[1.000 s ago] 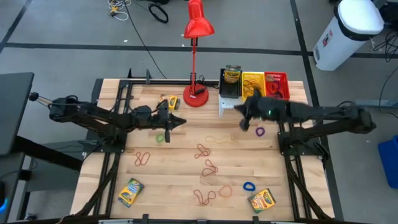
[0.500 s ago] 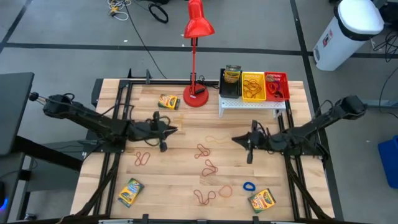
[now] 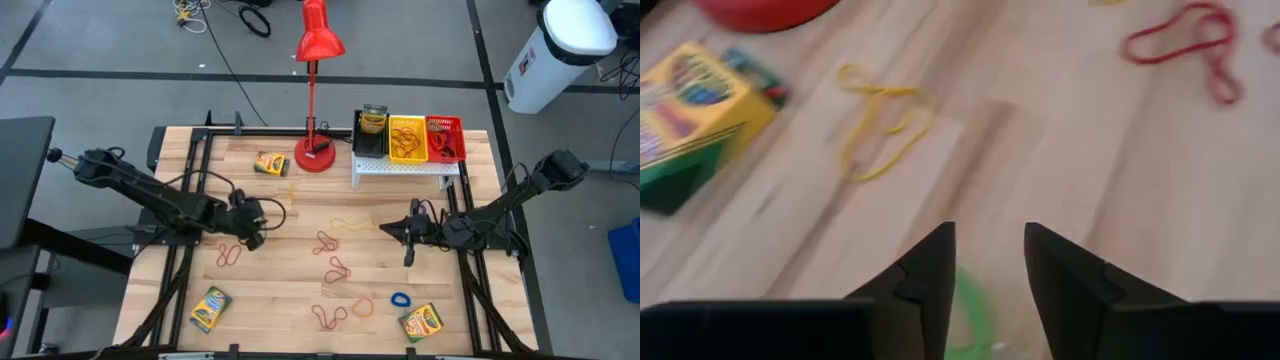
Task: Pick & Place Office Desk Supplies
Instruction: Put the black spring keychain into the red bin
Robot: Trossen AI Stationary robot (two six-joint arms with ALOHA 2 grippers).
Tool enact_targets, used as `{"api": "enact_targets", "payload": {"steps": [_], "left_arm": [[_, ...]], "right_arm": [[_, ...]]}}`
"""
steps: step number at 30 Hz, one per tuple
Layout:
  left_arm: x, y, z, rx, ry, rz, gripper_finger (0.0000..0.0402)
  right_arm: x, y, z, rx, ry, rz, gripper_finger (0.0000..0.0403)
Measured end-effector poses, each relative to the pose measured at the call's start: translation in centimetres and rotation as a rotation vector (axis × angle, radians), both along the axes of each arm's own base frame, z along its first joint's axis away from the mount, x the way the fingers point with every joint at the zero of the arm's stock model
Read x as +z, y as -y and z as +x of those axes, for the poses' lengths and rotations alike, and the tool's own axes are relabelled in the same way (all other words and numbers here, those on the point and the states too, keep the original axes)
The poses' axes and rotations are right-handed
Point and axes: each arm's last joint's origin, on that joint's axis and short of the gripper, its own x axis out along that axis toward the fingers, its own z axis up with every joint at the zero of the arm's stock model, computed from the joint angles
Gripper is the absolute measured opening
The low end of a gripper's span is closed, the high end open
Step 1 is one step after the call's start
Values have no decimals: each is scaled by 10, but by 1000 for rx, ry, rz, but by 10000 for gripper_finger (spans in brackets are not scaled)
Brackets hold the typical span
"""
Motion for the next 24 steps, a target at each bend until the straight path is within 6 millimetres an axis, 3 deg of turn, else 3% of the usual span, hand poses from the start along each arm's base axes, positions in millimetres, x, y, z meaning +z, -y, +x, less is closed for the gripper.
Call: {"api": "enact_targets", "payload": {"steps": [7, 15, 24], "left_arm": [[14, -18, 2, 105, -87, -2, 146], [9, -50, 0, 88, -200, -185, 154], [-2, -70, -18, 261, -414, -148, 169]], "right_arm": [[0, 0, 0, -3, 2, 3, 23], [0, 0, 0, -4, 0, 6, 23], [-1, 0, 0, -4, -4, 3, 24]]}}
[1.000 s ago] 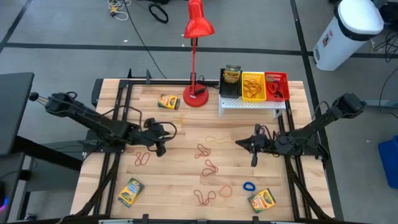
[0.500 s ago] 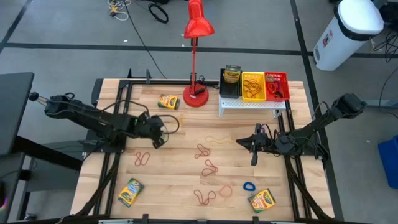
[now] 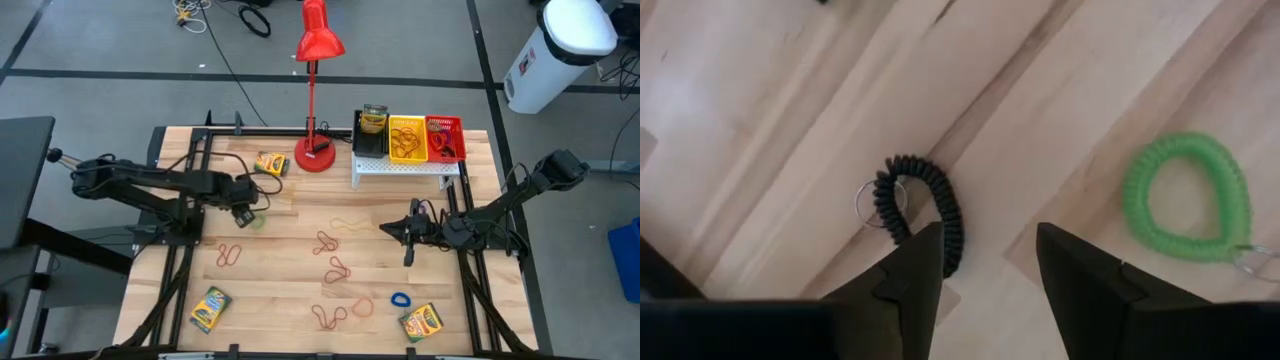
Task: Pick & Place Office Desk Supplies
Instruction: Put the black spring keychain into the red bin
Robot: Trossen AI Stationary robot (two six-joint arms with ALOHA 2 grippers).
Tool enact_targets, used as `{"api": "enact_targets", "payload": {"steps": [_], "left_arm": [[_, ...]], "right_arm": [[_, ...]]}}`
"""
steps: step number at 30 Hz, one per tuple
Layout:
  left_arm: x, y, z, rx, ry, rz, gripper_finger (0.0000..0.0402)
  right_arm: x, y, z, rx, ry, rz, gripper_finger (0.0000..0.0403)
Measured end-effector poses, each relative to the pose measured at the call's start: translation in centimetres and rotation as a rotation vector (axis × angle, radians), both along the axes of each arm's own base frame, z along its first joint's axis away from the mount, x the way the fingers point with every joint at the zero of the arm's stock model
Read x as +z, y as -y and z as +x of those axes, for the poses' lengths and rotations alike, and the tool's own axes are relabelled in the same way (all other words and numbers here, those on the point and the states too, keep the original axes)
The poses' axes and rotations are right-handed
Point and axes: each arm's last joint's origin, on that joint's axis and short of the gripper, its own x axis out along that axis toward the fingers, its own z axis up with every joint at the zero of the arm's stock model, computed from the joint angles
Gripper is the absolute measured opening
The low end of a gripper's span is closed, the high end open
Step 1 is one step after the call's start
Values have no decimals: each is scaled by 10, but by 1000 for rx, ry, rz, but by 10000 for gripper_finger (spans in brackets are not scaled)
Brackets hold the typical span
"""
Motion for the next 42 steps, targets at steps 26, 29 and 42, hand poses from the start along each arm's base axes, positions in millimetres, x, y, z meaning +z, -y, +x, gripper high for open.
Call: {"api": "enact_targets", "payload": {"steps": [26, 29, 42], "left_arm": [[-31, -32, 5, 89, -188, -42, 241], [-34, -33, 6, 69, -207, -50, 214], [-33, -24, 16, -77, -205, -53, 33]], "right_arm": [[-3, 0, 0, -2, -22, 4, 24], [-3, 0, 0, -2, -22, 4, 24], [-3, 0, 0, 5, -23, 5, 24]]}}
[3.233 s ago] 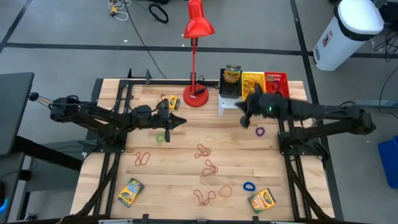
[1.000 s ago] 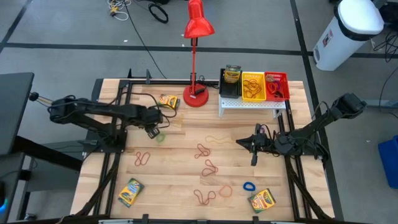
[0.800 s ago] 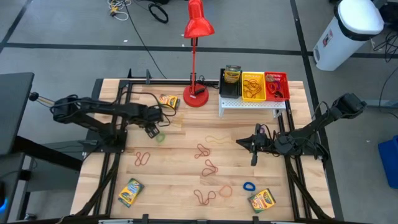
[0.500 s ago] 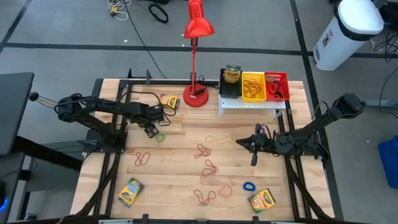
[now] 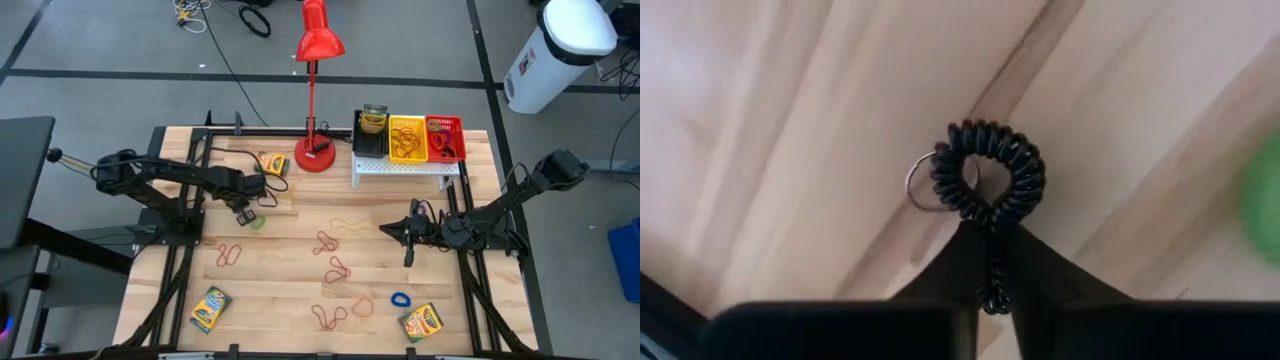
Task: Pick & Place Office Desk Supplies
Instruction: Put the black spring keychain into the red bin
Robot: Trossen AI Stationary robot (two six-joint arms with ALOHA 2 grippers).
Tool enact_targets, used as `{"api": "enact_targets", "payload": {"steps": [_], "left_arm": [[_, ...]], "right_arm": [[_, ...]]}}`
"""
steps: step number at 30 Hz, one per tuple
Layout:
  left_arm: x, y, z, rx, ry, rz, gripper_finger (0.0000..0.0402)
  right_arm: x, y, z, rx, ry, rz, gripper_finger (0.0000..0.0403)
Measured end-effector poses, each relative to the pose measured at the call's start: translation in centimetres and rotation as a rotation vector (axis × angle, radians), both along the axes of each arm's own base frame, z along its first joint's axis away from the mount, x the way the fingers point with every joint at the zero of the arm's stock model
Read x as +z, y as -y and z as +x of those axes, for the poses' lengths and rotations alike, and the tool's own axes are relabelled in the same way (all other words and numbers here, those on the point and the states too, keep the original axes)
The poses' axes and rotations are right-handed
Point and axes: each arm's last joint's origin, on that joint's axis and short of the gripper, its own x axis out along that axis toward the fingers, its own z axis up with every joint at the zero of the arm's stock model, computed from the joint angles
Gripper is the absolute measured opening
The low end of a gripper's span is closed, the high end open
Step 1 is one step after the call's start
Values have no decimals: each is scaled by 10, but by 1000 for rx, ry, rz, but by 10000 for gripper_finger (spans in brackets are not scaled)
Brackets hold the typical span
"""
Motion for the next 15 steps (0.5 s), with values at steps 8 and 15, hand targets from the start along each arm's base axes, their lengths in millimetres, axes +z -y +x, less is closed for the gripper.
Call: {"api": "enact_targets", "payload": {"steps": [8, 15], "left_arm": [[38, 17, 31, -150, 225, 186, 24], [51, 44, 63, -374, 505, 249, 5]], "right_arm": [[0, 0, 0, 0, -1, -3, 24], [-2, -1, 1, 9, -11, -6, 24]]}}
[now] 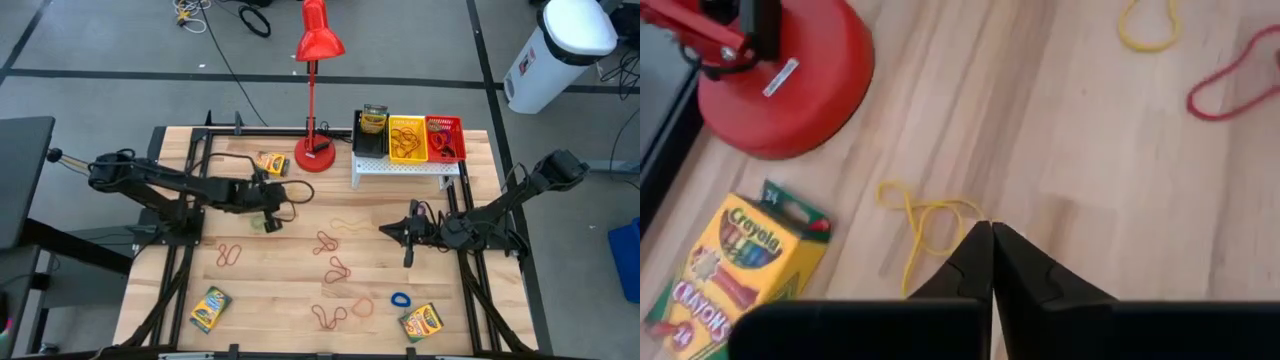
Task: Pick & Place Office Desk Supplies
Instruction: Put the black spring keychain into the red bin
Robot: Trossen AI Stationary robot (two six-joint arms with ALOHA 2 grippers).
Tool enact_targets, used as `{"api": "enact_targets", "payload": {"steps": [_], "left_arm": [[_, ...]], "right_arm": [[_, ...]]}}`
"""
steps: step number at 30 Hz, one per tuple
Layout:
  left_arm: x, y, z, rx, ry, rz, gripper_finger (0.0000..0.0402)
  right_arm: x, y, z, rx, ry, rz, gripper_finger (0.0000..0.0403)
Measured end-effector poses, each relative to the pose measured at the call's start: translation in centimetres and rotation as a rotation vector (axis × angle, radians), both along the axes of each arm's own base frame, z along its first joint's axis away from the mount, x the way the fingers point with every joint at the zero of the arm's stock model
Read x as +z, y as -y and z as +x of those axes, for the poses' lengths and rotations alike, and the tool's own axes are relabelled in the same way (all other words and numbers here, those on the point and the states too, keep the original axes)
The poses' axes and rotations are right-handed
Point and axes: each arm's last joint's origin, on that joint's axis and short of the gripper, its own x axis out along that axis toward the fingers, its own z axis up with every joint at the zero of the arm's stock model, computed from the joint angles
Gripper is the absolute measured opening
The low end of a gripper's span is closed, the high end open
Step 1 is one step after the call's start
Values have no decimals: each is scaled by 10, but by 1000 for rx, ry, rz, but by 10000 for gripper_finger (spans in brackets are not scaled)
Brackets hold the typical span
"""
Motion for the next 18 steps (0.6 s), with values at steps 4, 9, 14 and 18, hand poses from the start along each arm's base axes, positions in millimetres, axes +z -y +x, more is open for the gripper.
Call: {"api": "enact_targets", "payload": {"steps": [4, 9, 14, 18], "left_arm": [[-4, -2, -11, 137, -69, 27, 27], [-12, -27, -32, 354, -206, -12, 82], [-23, -61, -45, 459, -222, -142, 126], [-34, -83, -60, 543, -217, -190, 148]], "right_arm": [[-3, -1, 1, -6, -13, -9, 24], [-6, -1, 3, -17, -26, -17, 24], [-7, -3, 5, -10, -14, -13, 24], [-7, -3, 5, -7, -18, -20, 24]]}}
